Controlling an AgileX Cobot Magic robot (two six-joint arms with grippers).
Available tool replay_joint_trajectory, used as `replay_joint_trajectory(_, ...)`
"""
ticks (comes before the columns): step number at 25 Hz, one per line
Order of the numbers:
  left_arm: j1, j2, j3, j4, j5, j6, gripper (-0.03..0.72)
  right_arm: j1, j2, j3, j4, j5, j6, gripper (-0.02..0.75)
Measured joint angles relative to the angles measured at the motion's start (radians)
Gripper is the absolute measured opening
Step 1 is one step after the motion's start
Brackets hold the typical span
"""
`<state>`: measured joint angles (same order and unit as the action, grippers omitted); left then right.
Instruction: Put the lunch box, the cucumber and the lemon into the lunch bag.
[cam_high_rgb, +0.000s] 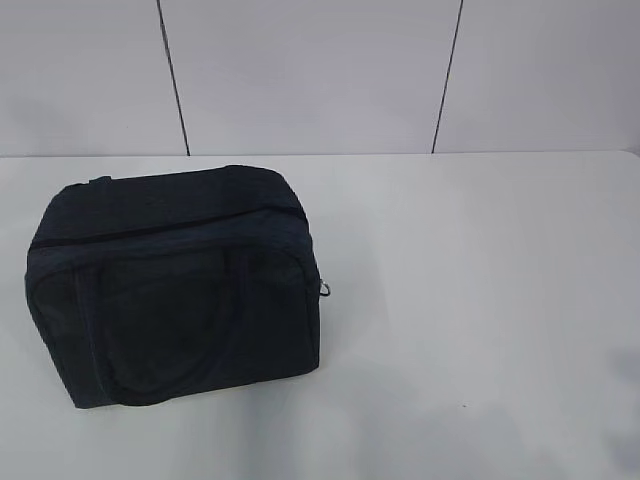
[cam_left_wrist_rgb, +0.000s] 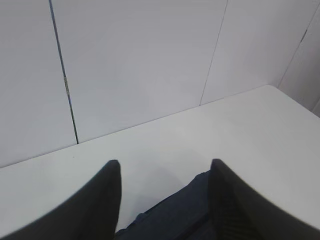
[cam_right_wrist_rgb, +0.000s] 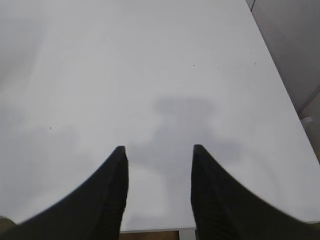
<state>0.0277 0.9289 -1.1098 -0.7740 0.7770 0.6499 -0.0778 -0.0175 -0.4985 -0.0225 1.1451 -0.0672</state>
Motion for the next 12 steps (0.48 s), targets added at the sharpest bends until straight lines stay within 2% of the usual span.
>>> replay_joint_trajectory(12,0.000,0.001,0.004,0.004,0.063,0.002,0.400,0.000,0.000,0.000,0.000,0.000,0.000,0.326)
